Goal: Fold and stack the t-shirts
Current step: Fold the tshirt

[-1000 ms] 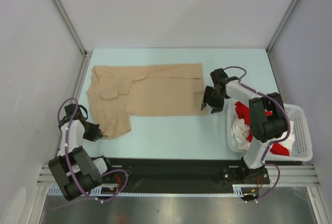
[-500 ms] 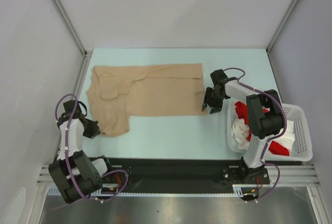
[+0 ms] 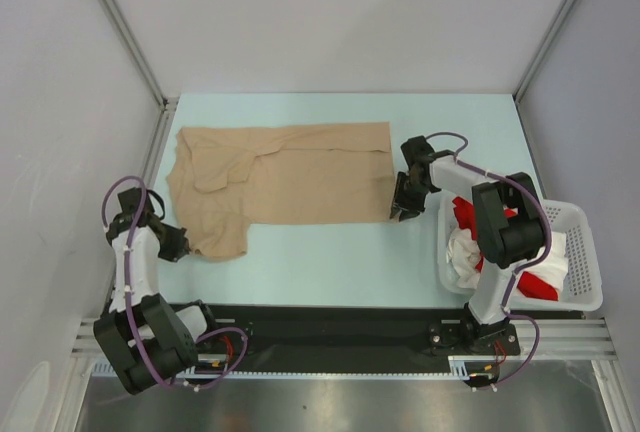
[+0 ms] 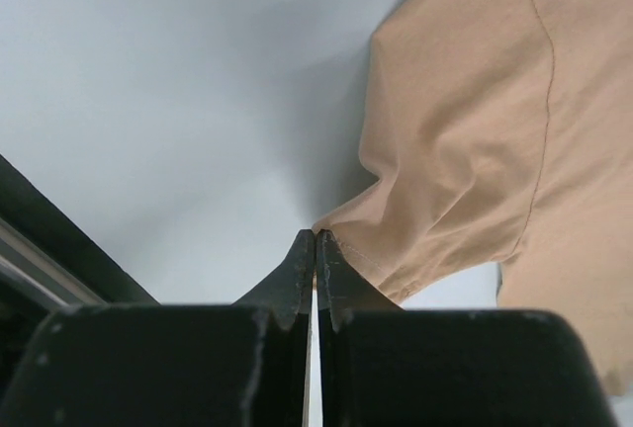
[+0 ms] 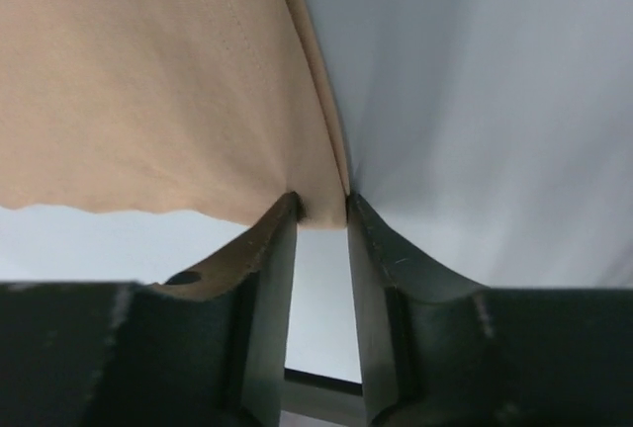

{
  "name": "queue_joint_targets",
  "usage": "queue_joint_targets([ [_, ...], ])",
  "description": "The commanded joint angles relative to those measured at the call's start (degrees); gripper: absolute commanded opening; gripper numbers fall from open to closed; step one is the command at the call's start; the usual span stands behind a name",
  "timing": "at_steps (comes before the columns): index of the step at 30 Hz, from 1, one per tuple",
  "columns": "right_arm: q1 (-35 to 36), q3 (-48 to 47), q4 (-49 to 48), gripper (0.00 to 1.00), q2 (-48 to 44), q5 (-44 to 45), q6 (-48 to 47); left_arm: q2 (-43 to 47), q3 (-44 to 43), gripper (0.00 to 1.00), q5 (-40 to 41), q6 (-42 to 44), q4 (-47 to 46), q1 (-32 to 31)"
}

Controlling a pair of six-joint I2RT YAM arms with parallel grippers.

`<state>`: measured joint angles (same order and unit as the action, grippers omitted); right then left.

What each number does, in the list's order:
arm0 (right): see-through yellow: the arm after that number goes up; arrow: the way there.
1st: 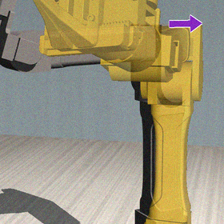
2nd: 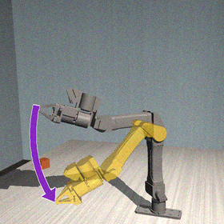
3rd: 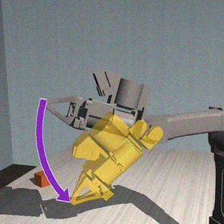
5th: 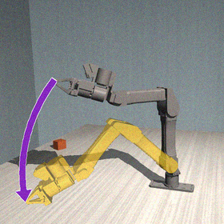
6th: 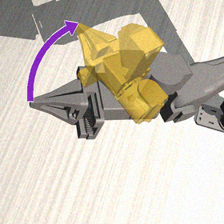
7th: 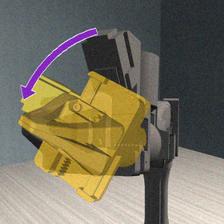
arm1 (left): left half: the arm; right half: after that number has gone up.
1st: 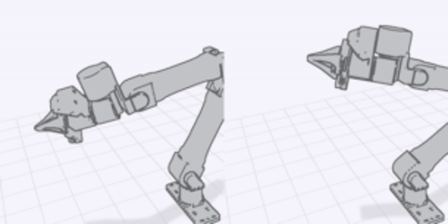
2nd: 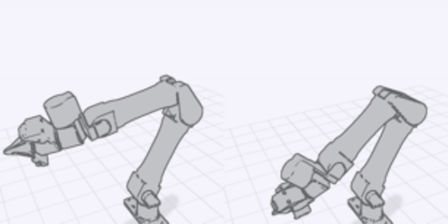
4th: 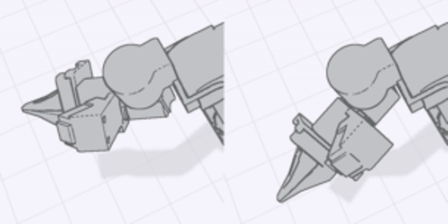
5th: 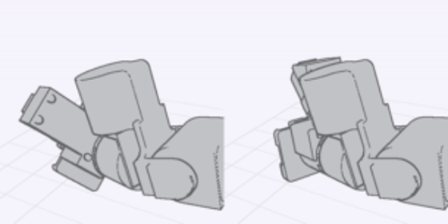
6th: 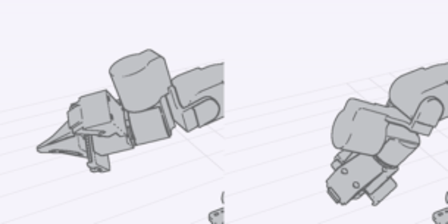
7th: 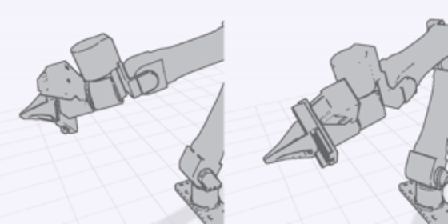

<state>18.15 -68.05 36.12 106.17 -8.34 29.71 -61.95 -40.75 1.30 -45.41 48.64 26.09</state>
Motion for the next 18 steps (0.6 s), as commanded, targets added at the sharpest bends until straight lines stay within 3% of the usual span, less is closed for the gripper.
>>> queue_joint_targets([
  [1, 0.3, 1.6, 1.0, 0.31, 1.3, 2.3, -0.9, 1.4, -3.2, 0.00, -0.9, 1.4, 0.3, -0.6],
  [4, -0.1, 1.3, 1.4, 0.15, 0.1, 2.3, -1.3, 2.1, -6.1, 0.00, 0.6, 1.9, 2.5, -1.3],
  [5, 0.0, 0.6, 1.8, 0.05, -0.2, 2.0, -1.4, 2.3, -7.4, 0.00, 1.0, 2.2, 3.6, -1.6],
  [7, 0.3, 0.3, 2.7, 0.00, -0.4, 1.6, -1.6, 3.0, -8.3, 0.00, 2.1, 2.3, 4.6, -2.2],
  [12, 1.6, -0.3, 4.7, 0.00, -2.7, 1.0, -2.6, 4.1, -8.2, 0.00, 1.8, 1.5, 5.6, -2.9],
  [18, 1.4, -3.8, 6.9, 0.00, -3.0, -0.7, -4.5, 1.0, -14.7, 0.00, 0.4, 4.0, 2.2, -4.5],
])
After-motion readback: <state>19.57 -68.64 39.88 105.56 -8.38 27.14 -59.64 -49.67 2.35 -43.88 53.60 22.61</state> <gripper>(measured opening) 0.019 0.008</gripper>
